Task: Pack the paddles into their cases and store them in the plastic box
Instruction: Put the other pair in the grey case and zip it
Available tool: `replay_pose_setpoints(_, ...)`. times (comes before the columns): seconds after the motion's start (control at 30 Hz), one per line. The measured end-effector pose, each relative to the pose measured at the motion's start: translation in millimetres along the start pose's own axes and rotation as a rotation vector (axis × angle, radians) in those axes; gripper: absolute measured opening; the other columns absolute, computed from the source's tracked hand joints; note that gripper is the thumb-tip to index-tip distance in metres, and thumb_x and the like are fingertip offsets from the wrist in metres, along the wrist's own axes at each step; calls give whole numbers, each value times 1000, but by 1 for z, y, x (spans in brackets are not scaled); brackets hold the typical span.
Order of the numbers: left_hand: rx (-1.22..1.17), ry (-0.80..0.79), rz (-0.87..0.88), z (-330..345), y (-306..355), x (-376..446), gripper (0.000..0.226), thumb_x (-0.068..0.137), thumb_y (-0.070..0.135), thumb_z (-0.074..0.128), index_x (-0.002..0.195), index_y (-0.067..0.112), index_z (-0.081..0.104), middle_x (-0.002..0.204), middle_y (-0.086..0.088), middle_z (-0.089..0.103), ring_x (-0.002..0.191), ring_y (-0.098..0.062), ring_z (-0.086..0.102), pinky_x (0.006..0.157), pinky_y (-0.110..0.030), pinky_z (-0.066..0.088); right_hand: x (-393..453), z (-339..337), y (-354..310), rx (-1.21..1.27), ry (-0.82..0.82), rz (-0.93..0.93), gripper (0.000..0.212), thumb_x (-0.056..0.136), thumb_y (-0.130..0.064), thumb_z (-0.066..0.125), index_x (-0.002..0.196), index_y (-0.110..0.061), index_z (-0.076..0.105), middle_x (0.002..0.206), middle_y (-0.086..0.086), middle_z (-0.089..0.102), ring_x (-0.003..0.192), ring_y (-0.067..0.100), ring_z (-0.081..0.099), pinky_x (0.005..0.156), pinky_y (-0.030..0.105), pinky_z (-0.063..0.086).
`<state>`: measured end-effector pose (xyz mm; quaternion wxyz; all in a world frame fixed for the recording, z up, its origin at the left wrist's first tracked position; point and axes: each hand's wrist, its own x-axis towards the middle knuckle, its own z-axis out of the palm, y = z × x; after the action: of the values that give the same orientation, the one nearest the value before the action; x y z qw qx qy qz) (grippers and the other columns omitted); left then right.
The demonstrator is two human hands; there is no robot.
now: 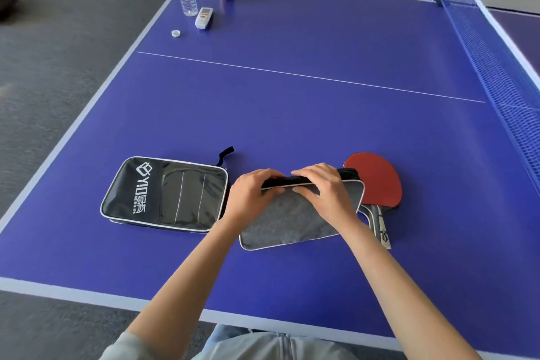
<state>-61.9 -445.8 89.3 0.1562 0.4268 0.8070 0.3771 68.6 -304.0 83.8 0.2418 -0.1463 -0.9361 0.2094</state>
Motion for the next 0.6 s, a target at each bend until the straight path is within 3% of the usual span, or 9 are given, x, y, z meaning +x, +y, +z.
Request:
replay_pose_setpoints(0.07, -33, 34, -27, -1, -5, -3, 19, 81, 26, 69, 100, 28, 67, 92, 19, 68, 84, -2, 61, 67, -6, 37, -9, -11, 18, -127, 66, 41, 40, 75, -27, 78, 110, -11, 67, 104, 2, 68, 98, 24, 62, 91, 36, 44)
replay_pose_setpoints(0.13, -74, 27, -82, -6, -11, -7, 18, 81, 26, 69, 98, 32, 66, 86, 25, 65, 82, 3, 61, 71, -8, 41, -25, -21, 37, -59, 152, 219, 53, 73, -28, 79, 120, -11, 60, 117, 3, 63, 109, 19, 56, 98, 34, 40)
replay_pose_setpoints(0.2, -112, 22, -140, -12, -16, -11, 17, 82, 25, 70, 96, 35, 66, 81, 27, 65, 79, 4, 61, 74, -18, 46, -39, -30, 47, 339, 150, 524, 60, 76, -22, 78, 130, -19, 49, 129, 0, 56, 115, 9, 52, 102, 28, 38)
replay_pose_setpoints(0.27, -117, 46, -153, -18, -18, -14, 19, 82, 23, 70, 94, 37, 65, 80, 27, 65, 79, 5, 60, 74, -16, 45, -46, -31, 52, 723, 83, 749, 45, 84, -17, 69, 124, -29, 51, 127, -1, 59, 109, 4, 58, 101, 30, 44)
replay_pose_setpoints(0.33, -20, 58, -88, -21, -16, -14, 19, 81, 21, 71, 96, 32, 66, 83, 23, 65, 80, 1, 61, 78, -17, 45, -51, -29, 57, 740, 73, 781, 22, 90, -14, 62, 107, -28, 63, 113, -4, 68, 101, 4, 63, 98, 34, 49)
replay_pose_setpoints(0.37, 61, 55, -39, -21, -12, -11, 20, 80, 22, 71, 99, 28, 66, 87, 19, 67, 82, -5, 63, 82, -24, 45, -50, -28, 56, 739, 88, 784, 18, 91, -12, 60, 99, -27, 66, 104, -6, 71, 97, 4, 65, 92, 31, 51)
replay_pose_setpoints(0.47, 218, -15, 56, -10, 6, 7, 31, 79, 31, 72, 108, 21, 66, 101, 6, 70, 92, -20, 64, 84, -36, 44, -40, -19, 46, 760, 92, 760, 22, 90, -7, 58, 86, -27, 68, 86, -15, 73, 84, -1, 66, 78, 15, 50)
replay_pose_setpoints(0.6, 255, -155, 22, 25, 35, 29, 39, 83, 41, 66, 118, 25, 59, 110, 4, 63, 100, -20, 59, 75, -31, 40, -36, -4, 33, 768, 18, 718, 19, 90, -11, 60, 89, -27, 69, 90, -13, 72, 87, 1, 66, 90, 21, 48)
